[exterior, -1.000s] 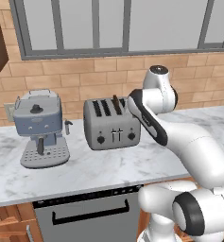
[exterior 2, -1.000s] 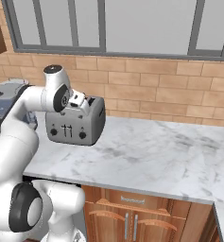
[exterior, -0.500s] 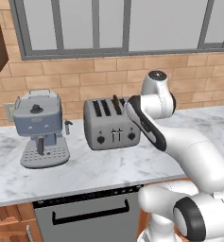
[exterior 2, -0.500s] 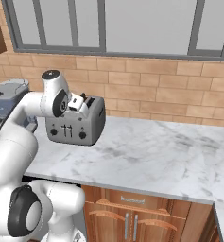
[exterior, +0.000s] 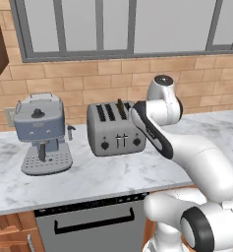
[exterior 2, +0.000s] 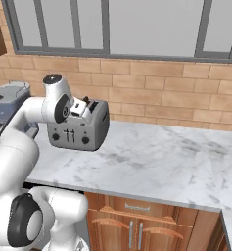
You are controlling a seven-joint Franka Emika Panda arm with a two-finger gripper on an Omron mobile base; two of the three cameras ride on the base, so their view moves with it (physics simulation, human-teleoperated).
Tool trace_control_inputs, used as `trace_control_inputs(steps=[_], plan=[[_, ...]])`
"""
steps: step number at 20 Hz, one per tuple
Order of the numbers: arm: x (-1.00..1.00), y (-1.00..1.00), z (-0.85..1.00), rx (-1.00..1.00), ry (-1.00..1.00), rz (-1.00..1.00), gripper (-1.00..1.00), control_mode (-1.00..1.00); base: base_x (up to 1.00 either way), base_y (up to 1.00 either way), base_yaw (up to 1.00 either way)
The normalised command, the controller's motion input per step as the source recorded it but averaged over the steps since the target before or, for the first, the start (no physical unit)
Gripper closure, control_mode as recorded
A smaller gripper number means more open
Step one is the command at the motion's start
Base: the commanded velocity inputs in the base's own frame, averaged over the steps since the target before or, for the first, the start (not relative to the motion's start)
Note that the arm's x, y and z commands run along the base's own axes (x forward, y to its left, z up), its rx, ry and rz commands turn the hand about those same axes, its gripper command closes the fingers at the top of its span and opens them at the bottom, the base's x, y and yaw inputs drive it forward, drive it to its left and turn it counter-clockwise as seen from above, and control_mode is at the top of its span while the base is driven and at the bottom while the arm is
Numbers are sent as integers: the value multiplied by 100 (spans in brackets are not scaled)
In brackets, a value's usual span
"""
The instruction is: Start the toaster. Once the lever pops up, take the bread to the plate on the dining counter.
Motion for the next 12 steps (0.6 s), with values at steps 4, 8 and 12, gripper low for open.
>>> trace_control_inputs(steps=[4,8,12], plan=[[1,0,-9,0,0,0,-100,-100,0,0,0],[0,5,-4,0,0,0,-100,-100,0,0,0],[0,18,-5,0,0,0,-100,-100,0,0,0]])
